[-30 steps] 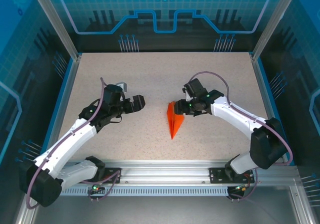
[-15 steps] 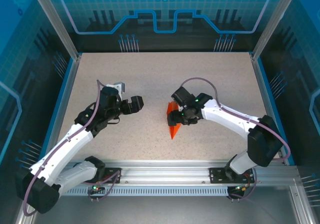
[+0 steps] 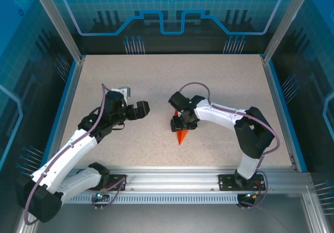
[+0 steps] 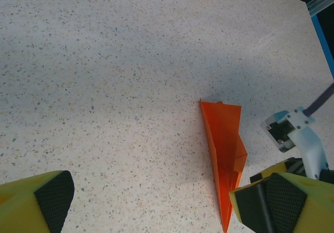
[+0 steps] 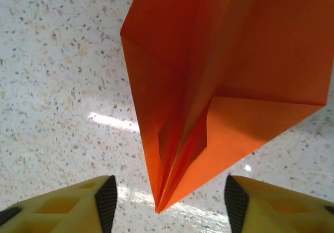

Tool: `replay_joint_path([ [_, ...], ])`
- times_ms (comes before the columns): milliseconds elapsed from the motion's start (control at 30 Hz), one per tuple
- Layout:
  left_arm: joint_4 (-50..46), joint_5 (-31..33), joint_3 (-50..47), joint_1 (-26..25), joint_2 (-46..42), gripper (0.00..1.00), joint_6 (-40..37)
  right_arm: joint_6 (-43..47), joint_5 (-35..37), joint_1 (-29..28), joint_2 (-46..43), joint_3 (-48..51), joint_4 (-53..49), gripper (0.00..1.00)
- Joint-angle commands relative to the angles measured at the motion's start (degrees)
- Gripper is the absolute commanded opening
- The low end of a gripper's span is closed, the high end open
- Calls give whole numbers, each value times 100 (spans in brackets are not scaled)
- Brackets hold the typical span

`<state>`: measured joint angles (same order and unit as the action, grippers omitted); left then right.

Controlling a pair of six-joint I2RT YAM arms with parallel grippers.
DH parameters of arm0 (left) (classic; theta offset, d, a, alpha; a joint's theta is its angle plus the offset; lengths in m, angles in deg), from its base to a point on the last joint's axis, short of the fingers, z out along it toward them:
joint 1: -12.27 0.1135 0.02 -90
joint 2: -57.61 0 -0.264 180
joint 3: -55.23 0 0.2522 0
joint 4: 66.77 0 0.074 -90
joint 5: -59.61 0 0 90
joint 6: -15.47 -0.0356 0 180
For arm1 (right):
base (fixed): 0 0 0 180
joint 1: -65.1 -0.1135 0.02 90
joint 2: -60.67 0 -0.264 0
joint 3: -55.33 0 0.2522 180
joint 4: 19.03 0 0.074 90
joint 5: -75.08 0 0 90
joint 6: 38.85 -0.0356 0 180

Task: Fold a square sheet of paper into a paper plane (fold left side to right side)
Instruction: Pick up the paper plane at the center of the table.

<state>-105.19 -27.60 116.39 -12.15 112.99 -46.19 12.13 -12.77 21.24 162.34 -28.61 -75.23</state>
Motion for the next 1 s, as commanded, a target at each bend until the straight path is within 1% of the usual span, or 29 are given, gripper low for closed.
replay_joint_path([
  [0,-99,39,-58,61,-12,99,-107,-87,-40,-47,163,-146,-7,50],
  [67,-109,37,-42,69,23,99,-109,-113,-40,-47,211,-116,-2,43],
  [200,-117,22,-19,75,85,99,-105,-140,-22,-38,238,-34,30,35],
  [500,-139,20,-10,70,136,99,-87,-190,-96,-10,390,83,271,34],
  [700,-203,51,16,75,131,99,-100,-214,-40,4,582,48,240,29],
  [967,-201,59,16,70,151,99,-109,-228,132,31,739,41,59,27],
])
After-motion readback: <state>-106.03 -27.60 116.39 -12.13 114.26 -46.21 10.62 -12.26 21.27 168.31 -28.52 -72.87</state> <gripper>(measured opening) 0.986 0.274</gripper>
